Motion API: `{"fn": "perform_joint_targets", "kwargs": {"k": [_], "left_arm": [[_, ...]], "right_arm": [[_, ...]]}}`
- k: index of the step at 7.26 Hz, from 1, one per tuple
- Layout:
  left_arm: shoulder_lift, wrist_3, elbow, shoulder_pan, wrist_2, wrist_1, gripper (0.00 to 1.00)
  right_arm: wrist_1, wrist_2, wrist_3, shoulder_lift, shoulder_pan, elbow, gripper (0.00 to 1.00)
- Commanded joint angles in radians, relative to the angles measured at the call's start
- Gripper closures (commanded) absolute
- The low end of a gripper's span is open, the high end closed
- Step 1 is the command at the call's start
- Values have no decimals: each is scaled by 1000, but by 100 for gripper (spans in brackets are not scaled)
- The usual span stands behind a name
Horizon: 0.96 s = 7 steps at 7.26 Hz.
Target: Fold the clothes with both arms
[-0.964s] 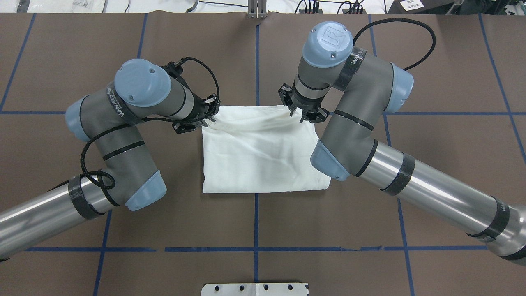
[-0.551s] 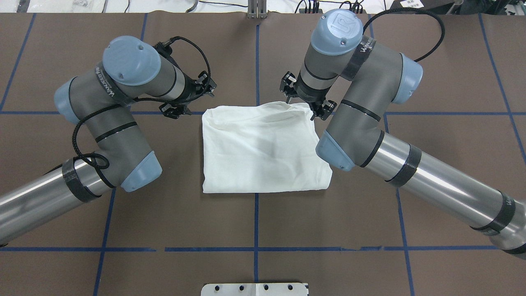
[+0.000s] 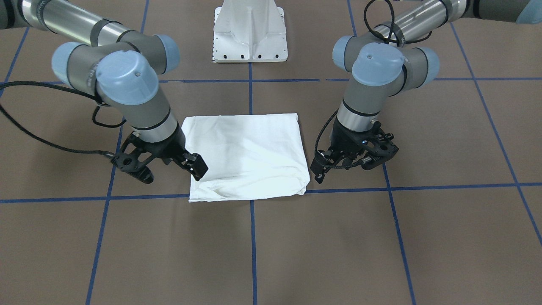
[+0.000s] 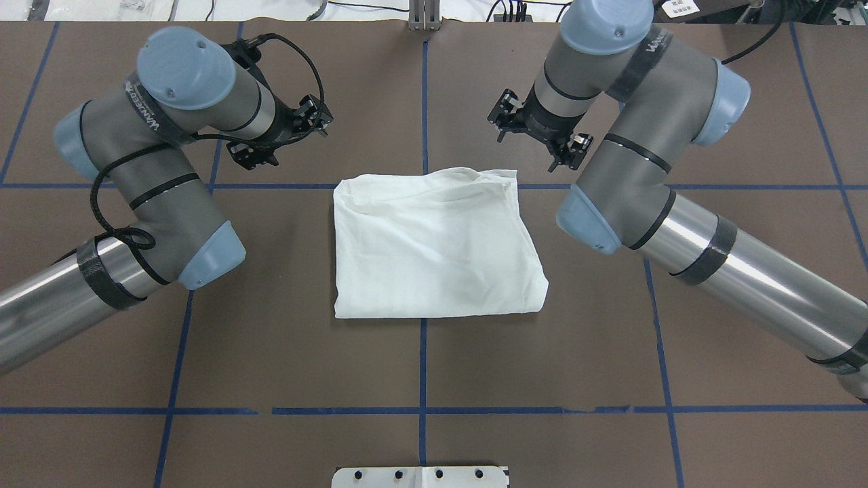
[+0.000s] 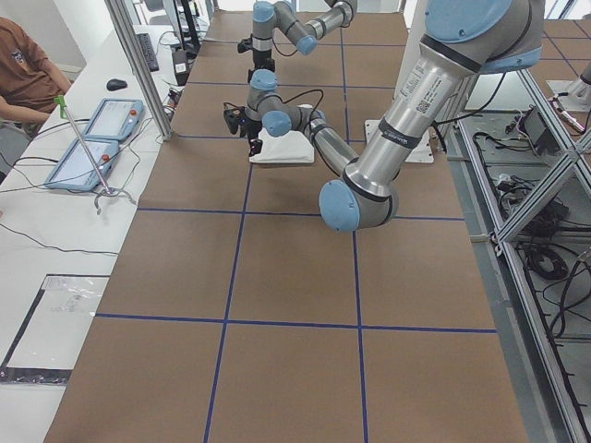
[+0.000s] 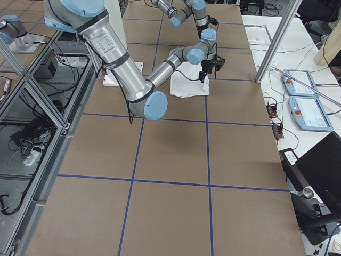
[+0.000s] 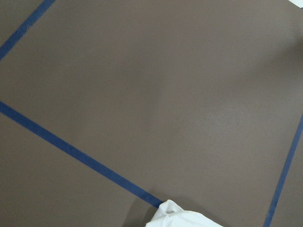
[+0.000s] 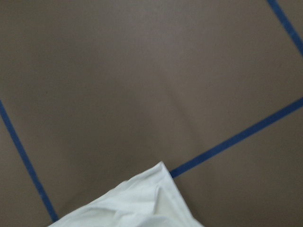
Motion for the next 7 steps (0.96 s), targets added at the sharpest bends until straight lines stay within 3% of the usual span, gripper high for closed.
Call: {"fn": "perform_joint_targets", "kwargs": {"k": [1, 4, 6, 7], "left_arm": [[88, 300, -11, -127, -92, -10, 1], [162, 655, -11, -324, -228, -4, 1], [273, 966, -11, -491, -318, -11, 1], [330, 1092, -14, -571, -351, -11, 1]], "right_arm": [[-2, 19, -291, -95, 136, 23, 0], [-4, 197, -748, -250, 397, 18, 0], [-7, 277, -1145, -394, 589, -6, 0], [-5, 294, -1258, -460, 653, -2, 0]]}}
